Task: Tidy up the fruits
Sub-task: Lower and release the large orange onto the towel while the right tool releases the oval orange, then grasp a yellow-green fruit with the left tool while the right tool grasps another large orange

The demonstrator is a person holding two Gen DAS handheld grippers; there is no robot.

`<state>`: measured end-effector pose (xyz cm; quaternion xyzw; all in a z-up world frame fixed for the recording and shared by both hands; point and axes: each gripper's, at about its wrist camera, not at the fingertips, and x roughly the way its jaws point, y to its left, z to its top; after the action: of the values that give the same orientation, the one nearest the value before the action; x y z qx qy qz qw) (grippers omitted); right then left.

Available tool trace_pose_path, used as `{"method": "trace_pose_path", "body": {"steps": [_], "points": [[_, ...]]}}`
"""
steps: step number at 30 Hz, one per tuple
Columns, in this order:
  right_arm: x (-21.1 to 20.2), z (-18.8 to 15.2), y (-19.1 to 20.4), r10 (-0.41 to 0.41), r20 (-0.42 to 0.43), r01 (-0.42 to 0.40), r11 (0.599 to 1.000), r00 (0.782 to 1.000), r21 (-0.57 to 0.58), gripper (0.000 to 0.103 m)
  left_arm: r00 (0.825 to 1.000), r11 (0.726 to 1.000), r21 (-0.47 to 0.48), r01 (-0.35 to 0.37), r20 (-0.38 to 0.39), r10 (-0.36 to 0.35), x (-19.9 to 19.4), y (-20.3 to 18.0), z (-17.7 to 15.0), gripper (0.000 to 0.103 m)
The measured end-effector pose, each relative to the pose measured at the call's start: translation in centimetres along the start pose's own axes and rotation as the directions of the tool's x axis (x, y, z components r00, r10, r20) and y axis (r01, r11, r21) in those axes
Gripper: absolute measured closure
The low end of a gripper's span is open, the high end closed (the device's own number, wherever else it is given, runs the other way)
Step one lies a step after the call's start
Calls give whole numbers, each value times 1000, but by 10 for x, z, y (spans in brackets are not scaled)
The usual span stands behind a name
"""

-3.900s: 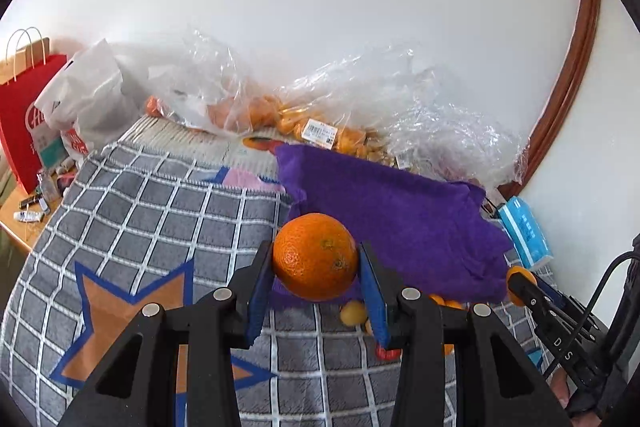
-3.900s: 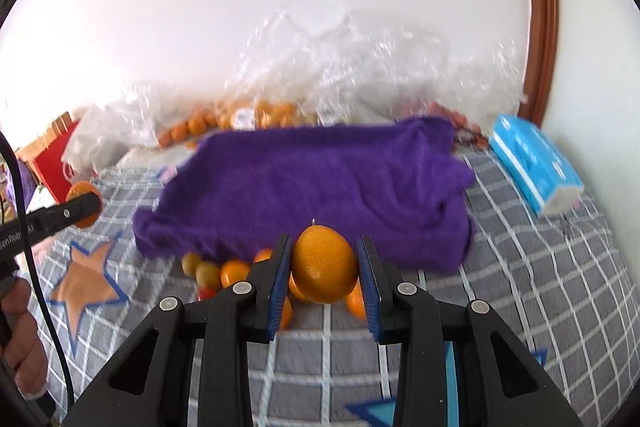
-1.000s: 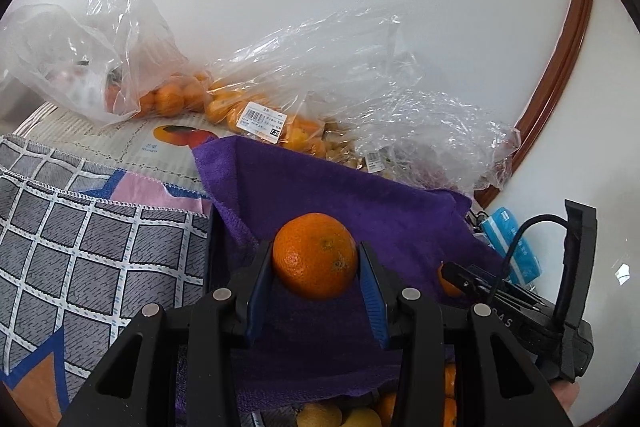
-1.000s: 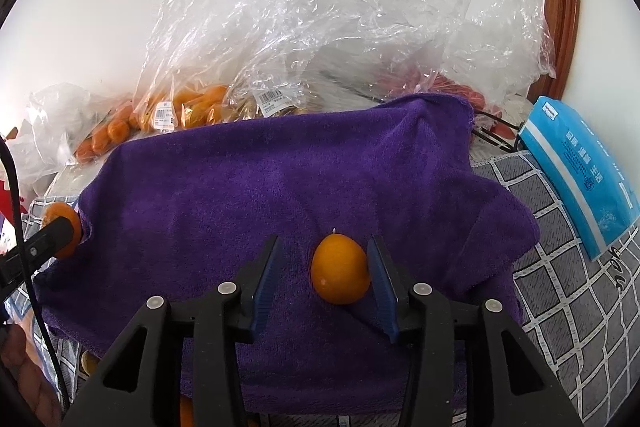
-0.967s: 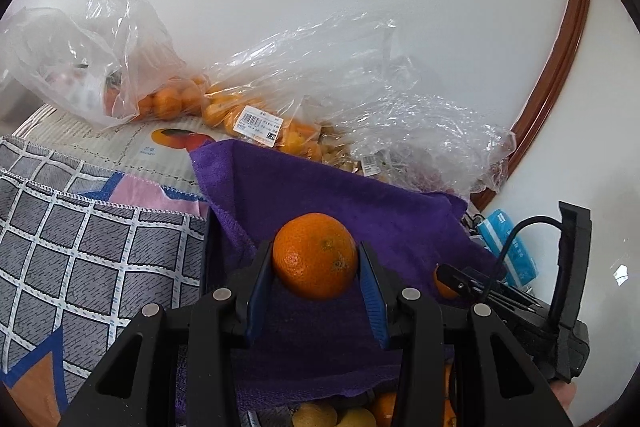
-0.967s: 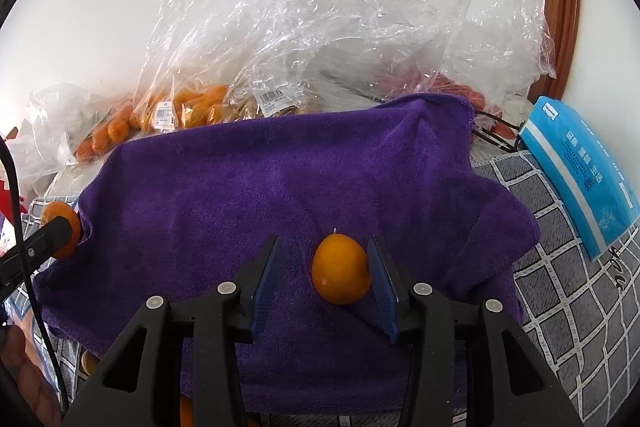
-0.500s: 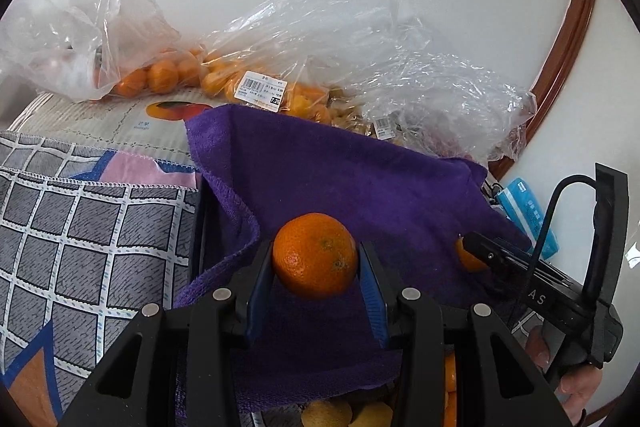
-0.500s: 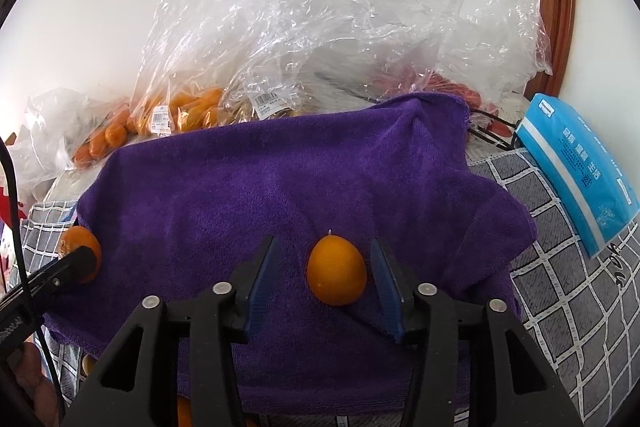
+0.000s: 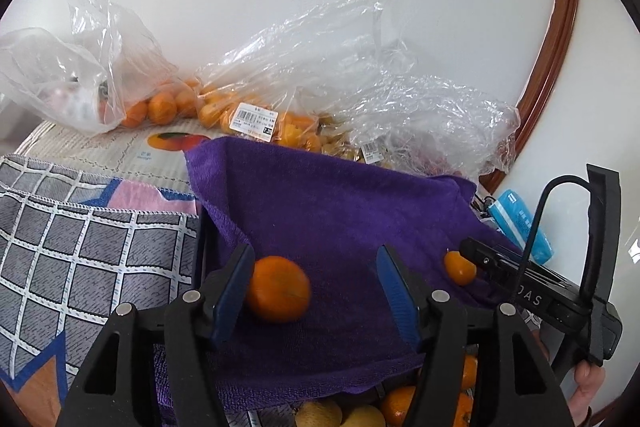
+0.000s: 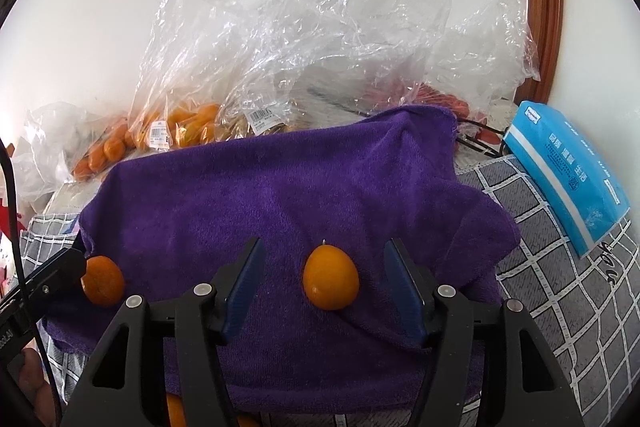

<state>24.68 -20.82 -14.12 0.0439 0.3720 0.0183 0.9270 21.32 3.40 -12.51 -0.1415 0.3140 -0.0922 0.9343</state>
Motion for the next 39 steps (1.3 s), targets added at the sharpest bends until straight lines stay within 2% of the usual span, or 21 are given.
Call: {"method": "trace_pose_path", "body": {"steps": [10,15,22,29,35,39], "points": [[-30,9,-3,34,93,-37,999,995,29,41,994,998,-16,-57,91,58,-16,2,4,42],[-55,11,-3,-2,122,-3,999,993,40,41,994,999,-32,-43,98,46,-22,5,8,43],[-81,-8,-16,-7,78,6,1000,997,16,41,992,999,-42,-28,122,33,-45,0,20,43],[-96,-37,-29,-29,55,29,1000,998,9,41,994,998,-18,-61,87,62,-77,-3,14,39],[-92,-61,-35,16,10,-16,999,1000,34,41,992,993,6,-120,28,120,-90,5,-8,38],[-77,-73,-29,38,-30,-37,999,999,7,41,988,988,14,-155,-22,155,-92,13,-25,38]]}}
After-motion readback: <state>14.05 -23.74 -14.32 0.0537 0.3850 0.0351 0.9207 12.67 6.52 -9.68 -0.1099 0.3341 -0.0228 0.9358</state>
